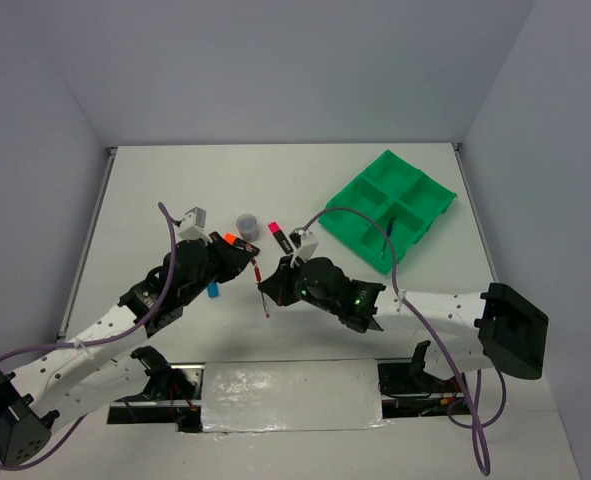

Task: Sort the stationery into containers
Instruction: Close the pen cap on the pen.

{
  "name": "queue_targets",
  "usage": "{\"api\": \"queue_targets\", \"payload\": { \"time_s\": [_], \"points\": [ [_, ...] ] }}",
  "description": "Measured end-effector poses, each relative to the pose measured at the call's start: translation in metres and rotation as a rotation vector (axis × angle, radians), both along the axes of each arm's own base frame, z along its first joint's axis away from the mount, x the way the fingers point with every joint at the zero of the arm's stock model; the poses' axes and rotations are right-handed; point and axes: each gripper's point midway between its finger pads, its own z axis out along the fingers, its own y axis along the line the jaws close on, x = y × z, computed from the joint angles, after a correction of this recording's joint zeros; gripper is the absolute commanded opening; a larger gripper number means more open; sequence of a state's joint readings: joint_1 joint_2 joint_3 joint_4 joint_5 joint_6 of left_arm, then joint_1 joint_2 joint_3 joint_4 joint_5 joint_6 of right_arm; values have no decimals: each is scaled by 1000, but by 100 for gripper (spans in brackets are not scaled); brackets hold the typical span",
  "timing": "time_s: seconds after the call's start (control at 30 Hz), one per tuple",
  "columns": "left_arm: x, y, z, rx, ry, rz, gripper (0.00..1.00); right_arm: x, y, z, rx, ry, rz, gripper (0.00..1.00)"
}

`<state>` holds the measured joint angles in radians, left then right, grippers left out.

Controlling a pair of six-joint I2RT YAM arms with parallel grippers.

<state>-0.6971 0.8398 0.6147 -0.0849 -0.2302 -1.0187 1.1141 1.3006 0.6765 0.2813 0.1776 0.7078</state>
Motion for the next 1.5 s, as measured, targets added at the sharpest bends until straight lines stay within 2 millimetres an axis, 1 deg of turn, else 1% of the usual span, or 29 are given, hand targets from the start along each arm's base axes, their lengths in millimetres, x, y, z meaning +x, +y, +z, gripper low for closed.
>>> {"api": "queue_targets", "payload": {
  "time_s": [0.53, 1.0, 1.1, 1.33, 1.43, 1.5],
  "points": [
    [2, 4, -2, 13, -1, 24, 0, -2, 3, -3, 3, 18, 16, 0],
    [2, 4, -3, 15, 1, 24, 0, -4, 5, -1, 14, 22, 24, 0],
    [2, 4, -3, 13, 1, 20, 0, -1, 4, -1, 5, 17, 19, 0],
    [1, 1, -1, -8, -11, 8, 0, 9, 2, 6, 6, 2, 6, 0],
    [0, 2, -2, -14, -17, 8, 0, 9, 3, 8, -3, -1, 14, 0],
    [-1, 0, -4, -18, -15, -2, 0, 12, 4, 10, -4, -7, 9, 0]
  ]
}}
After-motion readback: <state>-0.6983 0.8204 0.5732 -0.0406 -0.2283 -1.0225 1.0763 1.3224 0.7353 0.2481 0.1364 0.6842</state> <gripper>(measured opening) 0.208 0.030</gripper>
